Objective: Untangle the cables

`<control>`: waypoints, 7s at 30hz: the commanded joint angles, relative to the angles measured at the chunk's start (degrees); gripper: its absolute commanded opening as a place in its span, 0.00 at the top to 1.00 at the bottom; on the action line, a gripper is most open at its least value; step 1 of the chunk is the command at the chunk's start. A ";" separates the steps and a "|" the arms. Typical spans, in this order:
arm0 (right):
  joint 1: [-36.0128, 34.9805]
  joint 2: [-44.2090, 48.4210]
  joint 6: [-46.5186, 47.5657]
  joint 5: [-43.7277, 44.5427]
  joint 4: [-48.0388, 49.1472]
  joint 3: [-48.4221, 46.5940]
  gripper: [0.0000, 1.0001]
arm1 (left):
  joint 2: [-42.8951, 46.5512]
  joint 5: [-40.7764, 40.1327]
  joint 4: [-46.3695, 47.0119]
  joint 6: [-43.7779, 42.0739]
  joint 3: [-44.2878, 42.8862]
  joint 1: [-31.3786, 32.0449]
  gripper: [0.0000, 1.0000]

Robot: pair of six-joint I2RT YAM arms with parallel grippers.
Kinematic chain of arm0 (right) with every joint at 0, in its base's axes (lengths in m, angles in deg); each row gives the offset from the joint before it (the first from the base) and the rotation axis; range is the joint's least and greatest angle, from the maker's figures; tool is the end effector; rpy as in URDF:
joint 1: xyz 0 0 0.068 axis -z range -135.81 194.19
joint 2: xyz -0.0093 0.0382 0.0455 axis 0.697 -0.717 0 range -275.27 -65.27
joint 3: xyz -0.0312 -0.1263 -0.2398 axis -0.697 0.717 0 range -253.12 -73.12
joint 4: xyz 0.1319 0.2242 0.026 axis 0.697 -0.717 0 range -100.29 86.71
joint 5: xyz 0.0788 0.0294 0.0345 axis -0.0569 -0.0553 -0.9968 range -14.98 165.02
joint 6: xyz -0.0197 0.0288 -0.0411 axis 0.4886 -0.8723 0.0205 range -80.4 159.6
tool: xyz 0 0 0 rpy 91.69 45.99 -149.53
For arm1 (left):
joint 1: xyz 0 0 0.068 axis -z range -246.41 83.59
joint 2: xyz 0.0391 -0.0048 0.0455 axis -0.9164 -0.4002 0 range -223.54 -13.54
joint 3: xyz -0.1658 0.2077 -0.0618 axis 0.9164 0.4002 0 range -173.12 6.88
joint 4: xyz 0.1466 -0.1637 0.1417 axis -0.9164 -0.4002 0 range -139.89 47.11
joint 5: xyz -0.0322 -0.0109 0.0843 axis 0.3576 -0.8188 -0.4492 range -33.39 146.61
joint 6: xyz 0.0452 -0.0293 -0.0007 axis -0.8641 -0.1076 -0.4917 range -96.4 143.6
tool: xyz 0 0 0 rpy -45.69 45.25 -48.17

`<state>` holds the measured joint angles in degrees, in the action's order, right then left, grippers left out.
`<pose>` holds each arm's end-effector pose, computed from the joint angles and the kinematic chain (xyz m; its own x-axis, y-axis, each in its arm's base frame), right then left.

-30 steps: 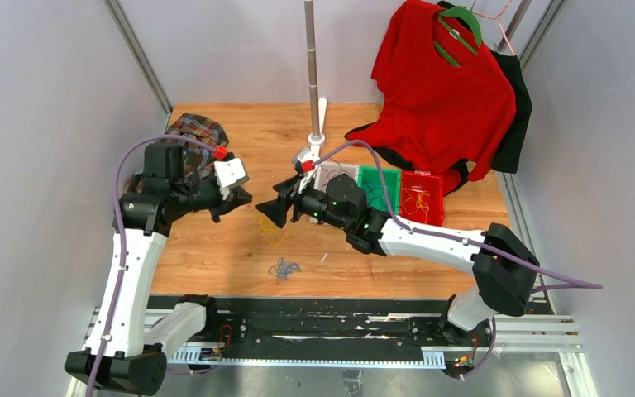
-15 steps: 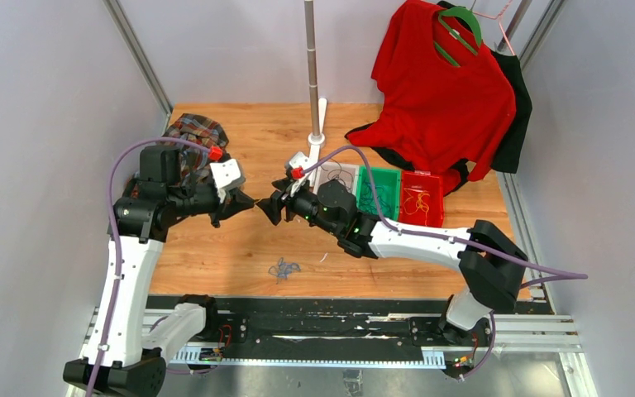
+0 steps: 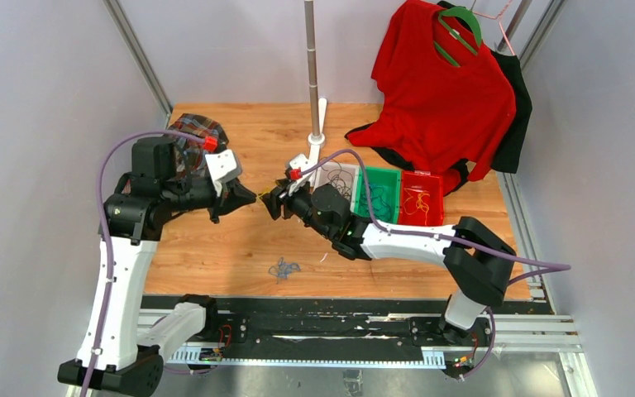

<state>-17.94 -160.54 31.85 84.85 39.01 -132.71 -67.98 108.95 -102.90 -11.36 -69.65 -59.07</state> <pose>0.1860 0.3388 0.2949 -0.0533 0.1835 -0.9816 -0.7918 0.5912 0.1535 0.1417 -0.0466 0.4172 -0.1000 0.3658 -0.9253 0.9209 0.3862 0.0532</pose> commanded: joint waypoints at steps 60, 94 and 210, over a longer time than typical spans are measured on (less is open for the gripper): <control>-1.94 11.34 -1.83 -21.72 -6.76 -4.73 0.31 | -6.05 -3.18 -0.24 3.14 -32.94 0.49 1.00; -1.41 -3.23 -1.49 -0.30 -3.83 6.13 0.95 | -8.76 -9.86 13.71 12.94 -50.51 0.48 1.00; 6.96 16.08 1.27 -16.72 -42.89 10.89 0.43 | -0.64 -20.90 6.66 -4.84 16.55 7.34 0.00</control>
<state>-5.28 -137.46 31.15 75.97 -5.84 -121.09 -69.42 90.02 -96.30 -13.70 -53.67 -52.06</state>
